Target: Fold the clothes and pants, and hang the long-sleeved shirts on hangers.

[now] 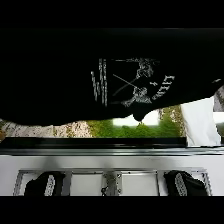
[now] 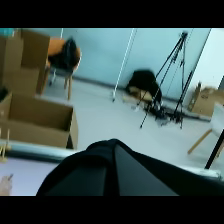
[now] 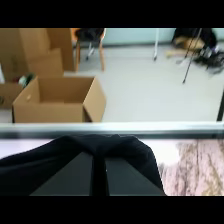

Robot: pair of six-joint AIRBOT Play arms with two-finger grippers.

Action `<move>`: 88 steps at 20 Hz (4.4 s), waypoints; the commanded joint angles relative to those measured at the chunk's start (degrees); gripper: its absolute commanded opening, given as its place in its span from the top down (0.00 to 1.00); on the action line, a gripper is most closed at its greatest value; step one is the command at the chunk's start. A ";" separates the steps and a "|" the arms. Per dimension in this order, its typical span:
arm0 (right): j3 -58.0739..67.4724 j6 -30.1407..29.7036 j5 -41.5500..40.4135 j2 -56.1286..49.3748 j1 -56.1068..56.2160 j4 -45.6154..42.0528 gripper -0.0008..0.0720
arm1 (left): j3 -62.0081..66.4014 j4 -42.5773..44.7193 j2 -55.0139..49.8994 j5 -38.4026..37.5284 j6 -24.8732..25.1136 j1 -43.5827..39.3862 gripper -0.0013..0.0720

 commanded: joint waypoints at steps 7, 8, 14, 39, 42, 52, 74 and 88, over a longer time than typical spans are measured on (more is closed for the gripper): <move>0.85 11.96 14.21 -6.91 0.28 -1.53 0.97 | -1.05 -0.09 -11.89 -6.43 -3.61 0.04 0.98; 0.83 11.96 17.51 -11.52 1.49 -1.46 0.97 | -3.58 -0.02 -15.21 -6.95 -3.58 -0.04 0.98; 0.96 13.66 21.53 -43.74 14.69 -12.17 0.97 | -15.78 -3.58 -42.40 -6.60 -2.58 -0.07 0.98; -15.45 13.66 2.23 -56.30 18.05 -21.31 0.97 | -17.27 8.46 -68.30 5.33 -2.51 -10.34 0.98; -16.37 13.66 2.08 -56.48 18.05 -19.91 0.95 | -19.10 8.41 -68.30 5.46 -2.51 -10.32 0.97; -18.67 13.00 7.96 -34.51 13.51 -19.23 0.30 | -35.41 14.62 -44.46 0.24 -5.97 -2.49 0.28; -25.83 12.96 9.62 -21.81 13.18 -16.65 0.29 | -53.86 2.16 -45.94 16.79 -13.25 -11.56 0.65; -65.29 6.62 0.70 -25.07 10.10 -1.81 0.29 | -52.41 13.40 -37.99 11.13 -12.96 -12.31 0.98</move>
